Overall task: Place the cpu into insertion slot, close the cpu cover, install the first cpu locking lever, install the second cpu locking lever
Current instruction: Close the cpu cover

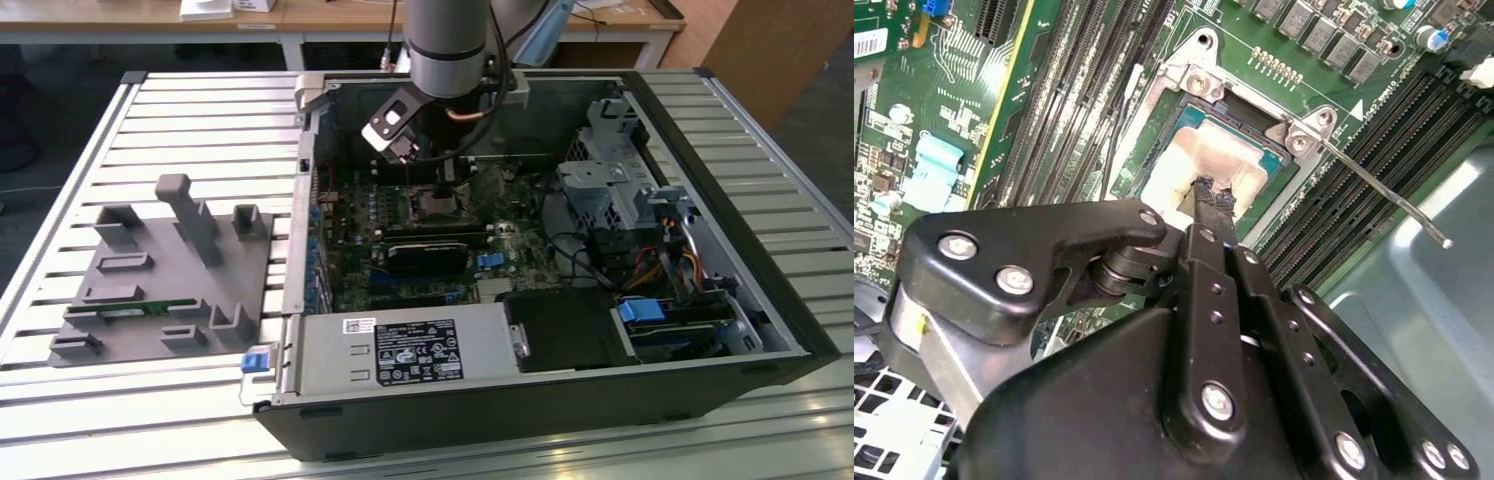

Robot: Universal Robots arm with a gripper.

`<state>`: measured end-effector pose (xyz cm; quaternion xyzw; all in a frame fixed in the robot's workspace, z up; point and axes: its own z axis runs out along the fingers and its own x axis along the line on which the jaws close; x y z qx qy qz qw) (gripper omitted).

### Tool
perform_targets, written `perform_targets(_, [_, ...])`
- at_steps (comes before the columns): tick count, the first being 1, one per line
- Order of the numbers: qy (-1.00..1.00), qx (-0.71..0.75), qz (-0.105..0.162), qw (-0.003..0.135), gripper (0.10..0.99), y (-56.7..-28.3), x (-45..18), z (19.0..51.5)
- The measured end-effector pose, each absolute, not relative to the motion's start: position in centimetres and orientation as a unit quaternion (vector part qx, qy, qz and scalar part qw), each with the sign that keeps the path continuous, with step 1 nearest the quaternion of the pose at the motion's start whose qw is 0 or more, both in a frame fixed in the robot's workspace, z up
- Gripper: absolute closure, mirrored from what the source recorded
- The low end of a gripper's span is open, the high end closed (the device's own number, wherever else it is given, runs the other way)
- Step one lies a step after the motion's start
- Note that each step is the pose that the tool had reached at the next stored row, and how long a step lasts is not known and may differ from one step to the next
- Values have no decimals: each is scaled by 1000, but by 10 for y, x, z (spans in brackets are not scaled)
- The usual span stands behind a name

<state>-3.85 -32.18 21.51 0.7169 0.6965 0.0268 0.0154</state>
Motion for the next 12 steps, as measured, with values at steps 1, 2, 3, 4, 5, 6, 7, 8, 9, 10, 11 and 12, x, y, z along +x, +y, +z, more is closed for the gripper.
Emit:
perform_targets(1, [696, 717, 27, 15, 973, -322, -39, 216])
perform_targets(2, [696, 717, 27, 15, 973, -322, -39, 217])
perform_targets(3, [696, 717, 27, 15, 973, -322, -39, 218])
perform_targets(4, [696, 717, 27, 15, 973, -322, -39, 219])
perform_targets(5, [696, 717, 27, 15, 973, -322, -39, 220])
perform_targets(6, [696, 717, 27, 15, 973, -322, -39, 221])
perform_targets(7, [696, 717, 27, 15, 973, -322, -39, 221])
perform_targets(8, [696, 717, 27, 15, 973, -322, -39, 222])
perform_targets(9, [696, 717, 27, 15, 973, -322, -39, 223])
perform_targets(10, [696, 717, 27, 15, 973, -322, -39, 223])
perform_targets(11, [696, 717, 27, 15, 973, -322, -39, 224])
perform_targets(12, [696, 717, 27, 15, 973, -322, -39, 224])
